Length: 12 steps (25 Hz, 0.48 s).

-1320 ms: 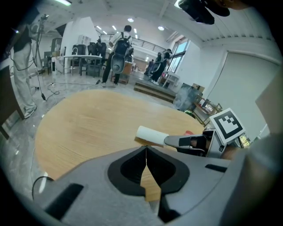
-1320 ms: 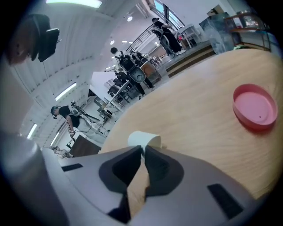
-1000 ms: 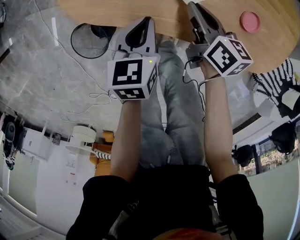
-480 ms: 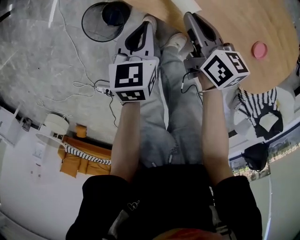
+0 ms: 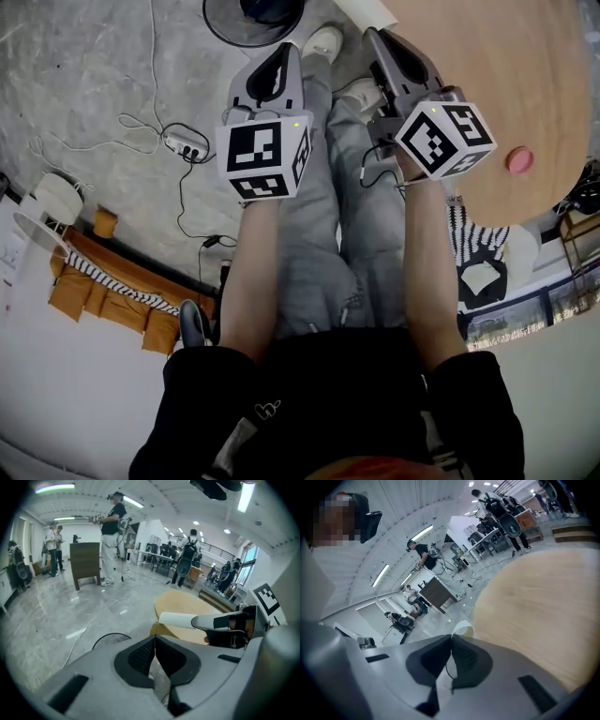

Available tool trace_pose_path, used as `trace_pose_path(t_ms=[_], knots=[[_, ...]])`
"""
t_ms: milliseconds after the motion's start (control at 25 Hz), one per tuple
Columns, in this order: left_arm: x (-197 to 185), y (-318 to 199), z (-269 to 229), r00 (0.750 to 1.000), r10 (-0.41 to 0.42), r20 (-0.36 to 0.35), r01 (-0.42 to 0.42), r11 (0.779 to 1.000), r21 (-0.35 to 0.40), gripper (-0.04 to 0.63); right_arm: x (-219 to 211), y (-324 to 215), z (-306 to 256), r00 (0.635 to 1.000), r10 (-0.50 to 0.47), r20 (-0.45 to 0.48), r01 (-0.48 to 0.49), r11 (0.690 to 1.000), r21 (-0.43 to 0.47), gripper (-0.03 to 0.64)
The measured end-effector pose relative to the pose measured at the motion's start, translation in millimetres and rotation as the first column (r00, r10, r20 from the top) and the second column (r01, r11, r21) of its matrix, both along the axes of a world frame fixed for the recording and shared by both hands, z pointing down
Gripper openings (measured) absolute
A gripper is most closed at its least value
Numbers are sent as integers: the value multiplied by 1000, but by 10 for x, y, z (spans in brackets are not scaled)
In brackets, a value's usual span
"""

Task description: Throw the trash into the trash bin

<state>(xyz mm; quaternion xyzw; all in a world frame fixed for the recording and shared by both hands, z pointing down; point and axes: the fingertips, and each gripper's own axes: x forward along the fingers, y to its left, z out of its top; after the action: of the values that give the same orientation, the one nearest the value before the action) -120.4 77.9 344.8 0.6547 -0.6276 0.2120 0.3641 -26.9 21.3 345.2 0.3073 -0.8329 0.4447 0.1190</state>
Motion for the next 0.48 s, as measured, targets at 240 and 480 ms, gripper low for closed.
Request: trace_pose_path(t_ms=[240,480], knots=[[-406,188,113,992,-124,-6,123,992,-20,11,-487,109,266,989,-142,-39,141,990,-23,12],[-629,385,451,978,-208,-36,205,976,-73,11,-977,229,771,961,-259,-94,255,966,-47,14]])
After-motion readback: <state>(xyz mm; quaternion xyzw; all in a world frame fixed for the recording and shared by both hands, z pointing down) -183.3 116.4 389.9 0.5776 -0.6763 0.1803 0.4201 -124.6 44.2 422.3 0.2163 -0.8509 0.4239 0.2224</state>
